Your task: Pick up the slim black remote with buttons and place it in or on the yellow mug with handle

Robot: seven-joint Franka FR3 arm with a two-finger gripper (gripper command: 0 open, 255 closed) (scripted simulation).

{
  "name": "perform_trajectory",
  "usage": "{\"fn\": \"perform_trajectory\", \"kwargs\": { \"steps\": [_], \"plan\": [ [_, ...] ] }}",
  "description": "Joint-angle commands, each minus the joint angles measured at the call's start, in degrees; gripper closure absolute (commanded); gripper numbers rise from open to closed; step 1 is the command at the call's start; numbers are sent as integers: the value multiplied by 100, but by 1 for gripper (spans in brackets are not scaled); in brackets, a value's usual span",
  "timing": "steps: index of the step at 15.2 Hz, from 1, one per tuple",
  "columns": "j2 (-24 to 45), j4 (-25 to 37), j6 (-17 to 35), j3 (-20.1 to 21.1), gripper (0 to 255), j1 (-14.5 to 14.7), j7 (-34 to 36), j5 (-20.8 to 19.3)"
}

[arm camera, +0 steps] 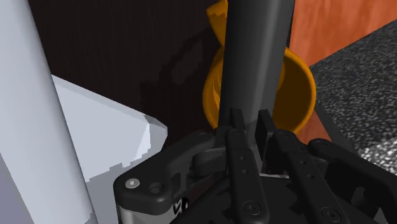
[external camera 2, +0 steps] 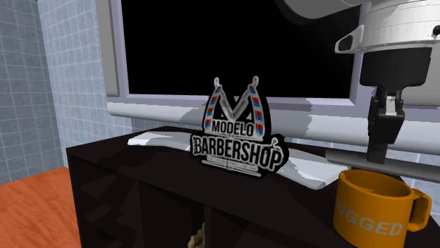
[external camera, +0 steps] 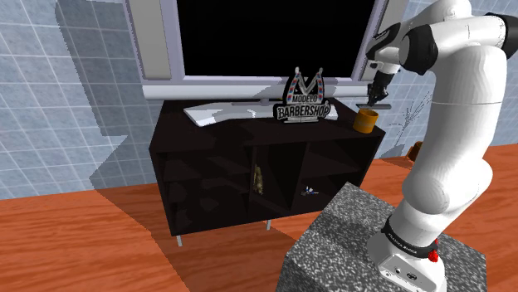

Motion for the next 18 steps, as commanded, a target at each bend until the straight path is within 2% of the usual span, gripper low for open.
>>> {"fn": "perform_trajectory", "kwargs": {
  "steps": [1,6,13,14,18],
  "plan": [
    [47,-103,140,24,255,-4,-31,48],
    [161,-311,426,78,255,-29,-115,163],
    [162,-310,425,73,255,-25,-117,165],
    [182,-294,423,78,0,-39,-128,180],
    [256,-234,422,105,0,-66,-136,229]
  ]
}}
